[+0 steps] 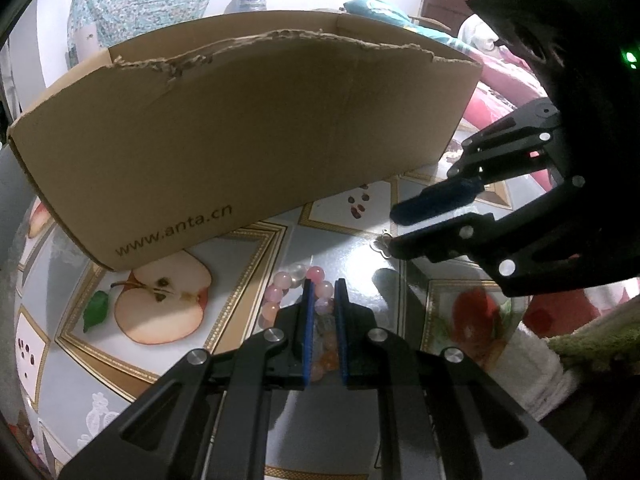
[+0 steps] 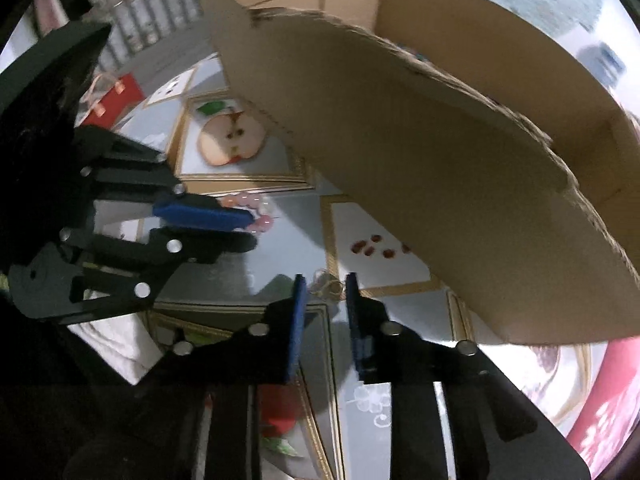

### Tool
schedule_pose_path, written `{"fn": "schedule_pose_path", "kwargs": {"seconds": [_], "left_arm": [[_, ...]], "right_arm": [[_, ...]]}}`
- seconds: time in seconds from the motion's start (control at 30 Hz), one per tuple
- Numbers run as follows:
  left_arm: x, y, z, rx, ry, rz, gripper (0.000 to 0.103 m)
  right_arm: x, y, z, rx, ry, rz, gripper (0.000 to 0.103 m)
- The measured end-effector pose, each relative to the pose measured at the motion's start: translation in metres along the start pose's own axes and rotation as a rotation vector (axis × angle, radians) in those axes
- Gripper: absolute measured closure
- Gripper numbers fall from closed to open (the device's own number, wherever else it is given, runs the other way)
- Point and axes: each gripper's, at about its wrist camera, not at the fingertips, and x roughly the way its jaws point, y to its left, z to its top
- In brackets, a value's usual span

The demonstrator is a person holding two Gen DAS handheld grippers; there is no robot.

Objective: Organize jewelry
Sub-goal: 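Lift the silver charm with the right gripper while the left gripper holds the pink bracelet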

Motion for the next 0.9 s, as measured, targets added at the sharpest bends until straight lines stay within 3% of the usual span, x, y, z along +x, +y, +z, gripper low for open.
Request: {"fn": "schedule_pose_path", "kwargs": {"seconds": [0.13, 0.43, 0.77, 0.83, 0.9], "left_arm": [[0.000, 0.004, -0.002, -0.006, -0.003, -0.010, 0.093], [-0.003, 0.005, -0.008, -0.017, -0.010, -0.022, 0.093], [-0.004, 0.011, -0.012, -0.020, -0.015, -0.030, 0.093], [-0.003, 0.011, -0.012, -0.022, -0.016, -0.031, 0.093], [-0.003, 0.011, -0.012, -0.024, -0.017, -0.031, 0.093]], "right_arm": [[0.006, -0.003, 0.003, 0.053, 0.021, 0.009, 0.080], [0.012, 0.004, 0.013, 0.039, 0.073, -0.028, 0.081], [0.023, 0.011, 0.025, 0.061, 0.090, -0.019, 0.086], [0.024, 0.010, 0.026, 0.067, 0.091, -0.010, 0.095], [0.022, 0.001, 0.024, 0.084, 0.089, 0.009, 0.095]]}}
